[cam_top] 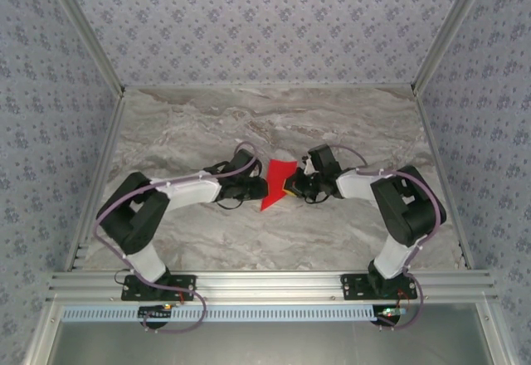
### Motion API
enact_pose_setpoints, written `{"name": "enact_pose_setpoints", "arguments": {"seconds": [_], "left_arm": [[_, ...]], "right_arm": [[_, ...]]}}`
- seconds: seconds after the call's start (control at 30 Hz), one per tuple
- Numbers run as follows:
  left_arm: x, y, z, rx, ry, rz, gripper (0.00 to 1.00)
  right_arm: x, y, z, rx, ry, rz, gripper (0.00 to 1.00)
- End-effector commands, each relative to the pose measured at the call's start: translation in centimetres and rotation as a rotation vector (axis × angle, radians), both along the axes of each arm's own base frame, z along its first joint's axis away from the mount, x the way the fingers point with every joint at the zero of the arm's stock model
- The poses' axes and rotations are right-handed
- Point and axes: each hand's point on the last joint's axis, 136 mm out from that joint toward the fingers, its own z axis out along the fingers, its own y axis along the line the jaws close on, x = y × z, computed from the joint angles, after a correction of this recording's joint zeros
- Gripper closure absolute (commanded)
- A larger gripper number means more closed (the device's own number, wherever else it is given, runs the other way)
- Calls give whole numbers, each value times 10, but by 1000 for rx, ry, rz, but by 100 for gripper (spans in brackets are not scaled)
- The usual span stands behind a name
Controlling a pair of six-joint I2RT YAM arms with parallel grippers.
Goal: Fold a paper plane with a square sheet of paper (pick it up from the middle)
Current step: Fourth fold the wing at the center of the table.
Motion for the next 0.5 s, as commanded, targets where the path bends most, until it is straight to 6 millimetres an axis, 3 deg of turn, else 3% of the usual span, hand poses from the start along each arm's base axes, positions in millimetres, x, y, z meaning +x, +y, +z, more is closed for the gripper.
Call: {"name": "enact_pose_setpoints", "arguments": {"seconds": [0.0, 0.1, 0.27, 0.47], "left_arm": [[-3, 8, 27, -25, -75, -3, 52], [-13, 8, 39, -56, -121, -32, 37], [-27, 7, 58, -49, -232, -102, 23], [-41, -2, 58, -15, -312, -201, 15]], "right_arm": [[-10, -11, 9, -54, 20, -54, 100], [-23, -11, 14, -68, 39, -74, 100], [-35, 0, 25, -76, 40, -91, 100], [-22, 7, 31, -68, 41, -164, 100]]}}
